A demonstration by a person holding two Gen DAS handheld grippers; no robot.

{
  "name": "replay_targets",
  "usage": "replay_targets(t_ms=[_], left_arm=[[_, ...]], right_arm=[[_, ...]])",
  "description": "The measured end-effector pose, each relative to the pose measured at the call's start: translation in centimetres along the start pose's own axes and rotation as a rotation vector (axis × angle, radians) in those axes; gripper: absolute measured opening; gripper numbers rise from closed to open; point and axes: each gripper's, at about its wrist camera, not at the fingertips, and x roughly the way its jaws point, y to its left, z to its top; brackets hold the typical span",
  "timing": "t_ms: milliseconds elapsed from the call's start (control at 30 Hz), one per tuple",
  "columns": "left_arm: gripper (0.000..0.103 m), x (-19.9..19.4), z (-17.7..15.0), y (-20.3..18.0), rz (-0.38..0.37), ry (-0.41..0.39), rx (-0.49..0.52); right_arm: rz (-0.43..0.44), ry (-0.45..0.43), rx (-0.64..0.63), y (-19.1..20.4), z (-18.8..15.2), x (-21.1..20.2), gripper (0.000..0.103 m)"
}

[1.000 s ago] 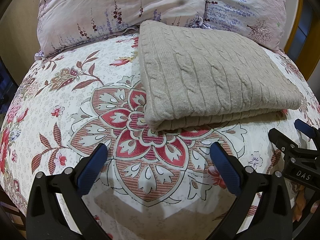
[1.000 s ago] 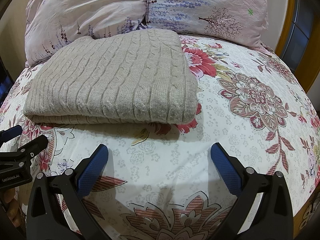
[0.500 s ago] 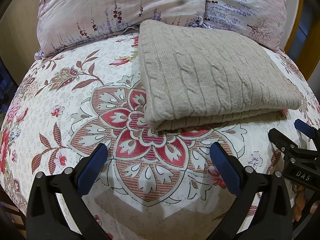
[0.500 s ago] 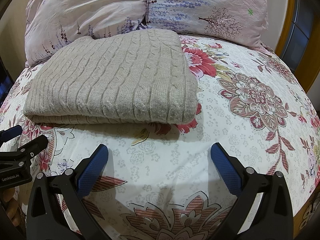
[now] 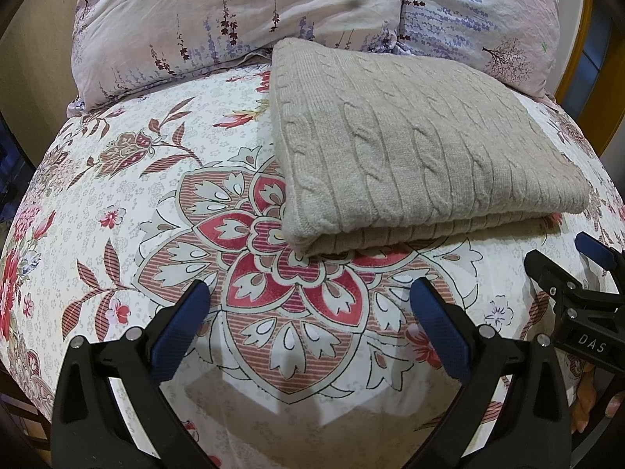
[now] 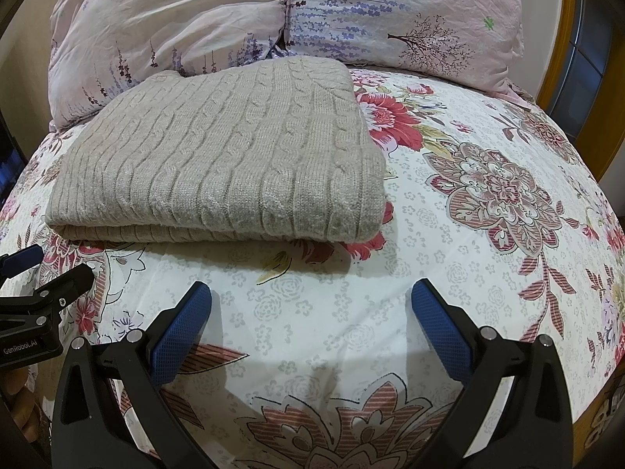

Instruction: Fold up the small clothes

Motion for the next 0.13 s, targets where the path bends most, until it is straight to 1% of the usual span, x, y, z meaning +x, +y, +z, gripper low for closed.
replay_targets(t_ms=[133], left_arm=[[0.101, 0.01, 0.02, 0.01, 0.000, 0.000, 0.000]], right_arm=[[0.000, 0.000, 0.000, 0.00, 0.00, 0.00, 0.102]])
